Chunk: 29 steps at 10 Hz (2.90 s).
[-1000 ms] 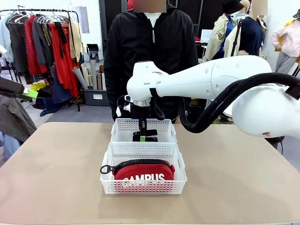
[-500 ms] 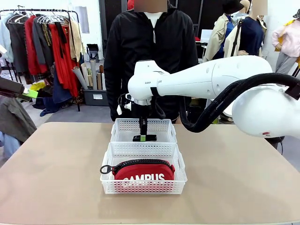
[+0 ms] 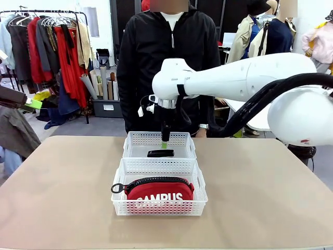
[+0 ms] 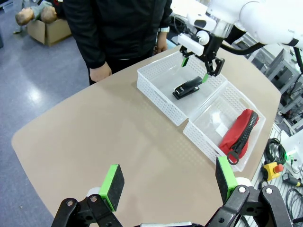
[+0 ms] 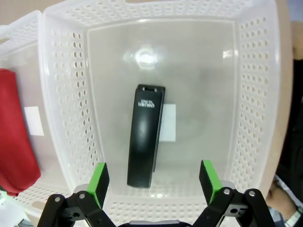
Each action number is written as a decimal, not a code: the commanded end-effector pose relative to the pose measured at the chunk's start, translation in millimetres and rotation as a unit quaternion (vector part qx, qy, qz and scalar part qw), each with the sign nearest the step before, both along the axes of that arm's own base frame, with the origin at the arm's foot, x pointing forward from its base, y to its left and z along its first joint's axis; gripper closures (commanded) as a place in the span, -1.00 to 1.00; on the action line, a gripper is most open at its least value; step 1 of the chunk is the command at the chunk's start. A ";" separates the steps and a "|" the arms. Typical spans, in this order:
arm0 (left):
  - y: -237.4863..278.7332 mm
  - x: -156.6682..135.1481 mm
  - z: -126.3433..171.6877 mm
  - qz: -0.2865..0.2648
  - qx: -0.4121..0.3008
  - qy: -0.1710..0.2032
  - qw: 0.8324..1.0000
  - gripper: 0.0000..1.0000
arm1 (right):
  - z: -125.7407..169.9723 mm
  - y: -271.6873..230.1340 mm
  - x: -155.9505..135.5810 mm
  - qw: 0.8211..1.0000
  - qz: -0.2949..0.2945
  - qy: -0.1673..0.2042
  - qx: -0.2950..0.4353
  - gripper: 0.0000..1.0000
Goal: Distribute items into two baskets.
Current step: Place the picked Stapler into the Organizing basket as instructed by the person.
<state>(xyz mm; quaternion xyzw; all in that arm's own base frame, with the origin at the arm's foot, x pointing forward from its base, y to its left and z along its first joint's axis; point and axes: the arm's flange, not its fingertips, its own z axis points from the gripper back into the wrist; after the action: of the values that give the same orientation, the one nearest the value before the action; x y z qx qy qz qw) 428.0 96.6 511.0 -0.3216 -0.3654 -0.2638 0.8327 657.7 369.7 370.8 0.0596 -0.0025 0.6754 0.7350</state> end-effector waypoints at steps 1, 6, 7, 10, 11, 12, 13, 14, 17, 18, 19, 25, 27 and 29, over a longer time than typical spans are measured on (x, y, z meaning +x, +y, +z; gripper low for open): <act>0.1 -1.2 0.6 -0.002 -0.002 -0.003 1.000 -1.00 | 6.6 -11.1 -20.6 1.000 -0.018 0.003 0.012 -1.00; 0.1 -1.2 0.6 -0.002 -0.002 -0.003 1.000 -1.00 | 10.2 -10.1 -3.6 1.000 -0.008 0.002 0.003 -1.00; 0.1 -1.2 0.6 -0.002 -0.002 -0.003 1.000 -1.00 | 10.2 -10.1 -3.6 1.000 -0.008 0.002 0.003 -1.00; 0.1 -1.2 0.6 -0.002 -0.002 -0.003 1.000 -1.00 | 10.2 -10.1 -3.6 1.000 -0.008 0.002 0.003 -1.00; 0.1 -1.2 0.6 -0.002 -0.002 -0.003 1.000 -1.00 | 10.2 -10.1 -3.6 1.000 -0.008 0.002 0.003 -1.00; 0.1 -1.2 0.6 -0.002 -0.002 -0.003 1.000 -1.00 | 10.2 -10.1 -3.6 1.000 -0.008 0.002 0.003 -1.00; 0.1 -1.2 0.6 -0.002 -0.002 -0.003 1.000 -1.00 | 10.2 -10.1 -3.6 1.000 -0.008 0.002 0.003 -1.00; 0.1 -1.2 0.6 -0.002 -0.002 -0.003 1.000 -1.00 | 10.2 -10.1 -3.6 1.000 -0.008 0.002 0.003 -1.00; 0.1 -1.2 0.6 -0.002 -0.002 -0.003 1.000 -1.00 | 22.8 -49.8 -4.3 0.998 -0.054 0.006 0.018 -1.00; 0.1 -1.2 0.6 -0.002 -0.002 -0.003 1.000 -1.00 | 31.2 -70.3 -4.9 0.997 -0.068 0.016 0.034 -1.00; 0.1 -1.2 0.6 -0.002 -0.002 -0.003 1.000 -1.00 | 38.4 -92.1 -5.3 0.996 -0.074 0.020 0.054 -1.00; 0.1 -1.2 0.6 -0.002 -0.002 -0.003 1.000 -1.00 | 84.2 -233.6 -44.3 0.978 -0.140 0.062 0.142 -1.00; 0.1 -1.2 0.6 -0.002 -0.002 -0.003 1.000 -1.00 | 93.6 -274.9 -63.4 0.966 -0.177 0.080 0.171 -1.00; 0.1 -1.2 0.6 -0.002 -0.002 -0.003 1.000 -1.00 | 101.1 -326.9 -77.7 0.947 -0.223 0.121 0.198 -1.00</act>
<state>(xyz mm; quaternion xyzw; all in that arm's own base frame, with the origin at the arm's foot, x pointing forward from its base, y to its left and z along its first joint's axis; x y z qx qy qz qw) 428.0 97.2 511.0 -0.3213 -0.3655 -0.2633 0.8329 594.6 58.8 471.2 0.2534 -0.0550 0.4822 0.8368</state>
